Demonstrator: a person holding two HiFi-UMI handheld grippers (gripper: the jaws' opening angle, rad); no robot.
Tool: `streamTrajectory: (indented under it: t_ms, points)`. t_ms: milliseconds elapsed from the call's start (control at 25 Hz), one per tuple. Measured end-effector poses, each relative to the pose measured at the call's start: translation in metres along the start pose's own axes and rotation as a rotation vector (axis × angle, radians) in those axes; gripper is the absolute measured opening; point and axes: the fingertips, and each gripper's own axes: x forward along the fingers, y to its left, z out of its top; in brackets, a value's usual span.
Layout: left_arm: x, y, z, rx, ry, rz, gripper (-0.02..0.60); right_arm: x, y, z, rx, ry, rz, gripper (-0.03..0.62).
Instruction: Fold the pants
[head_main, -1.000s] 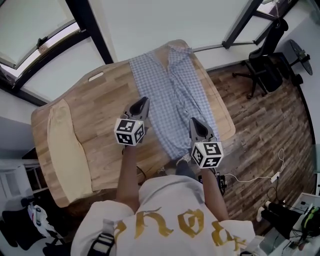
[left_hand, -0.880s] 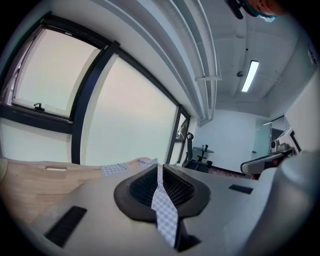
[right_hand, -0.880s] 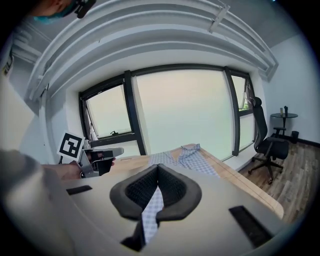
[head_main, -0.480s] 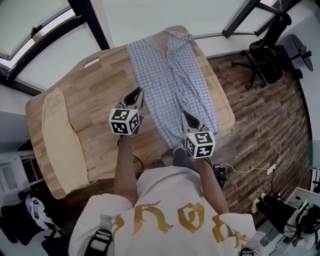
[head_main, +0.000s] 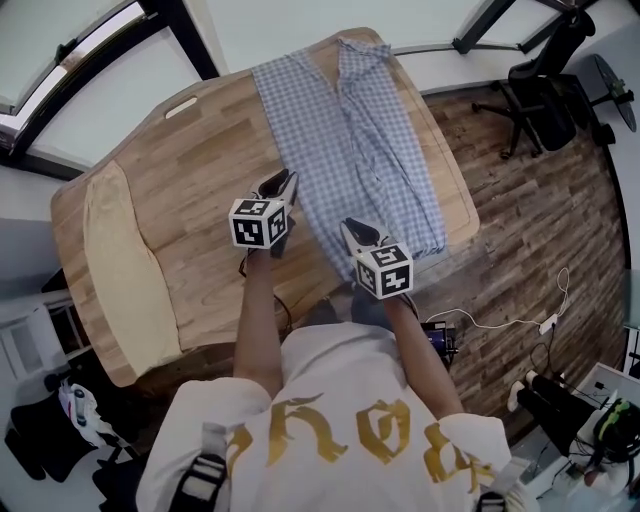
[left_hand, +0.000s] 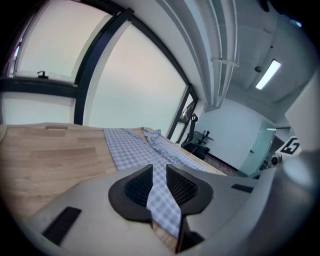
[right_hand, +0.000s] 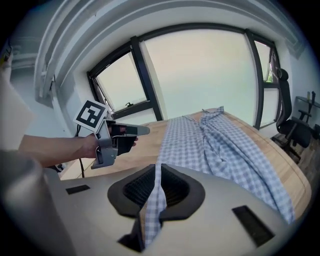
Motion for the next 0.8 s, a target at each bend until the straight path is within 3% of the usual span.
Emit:
streamTrajectory:
  t_ms: [120, 200, 520, 800]
  points:
    - [0.01, 0.003, -0.015, -0.073, 0.053, -0.023, 0.137, 0.014, 0.008, -0.014, 0.0, 0.046, 0.027, 0.069]
    - [0.015, 0.004, -0.026, -0.087, 0.091, -0.027, 0.153, 0.021, 0.014, -0.026, -0.013, 0.09, 0.047, 0.087]
    - [0.03, 0.002, -0.071, -0.085, 0.278, -0.042, 0.166, 0.038, 0.022, -0.071, -0.029, 0.25, 0.11, 0.13]
    - [0.035, 0.012, -0.093, -0.073, 0.374, -0.004, 0.166, 0.052, 0.028, -0.095, -0.022, 0.332, 0.109, 0.181]
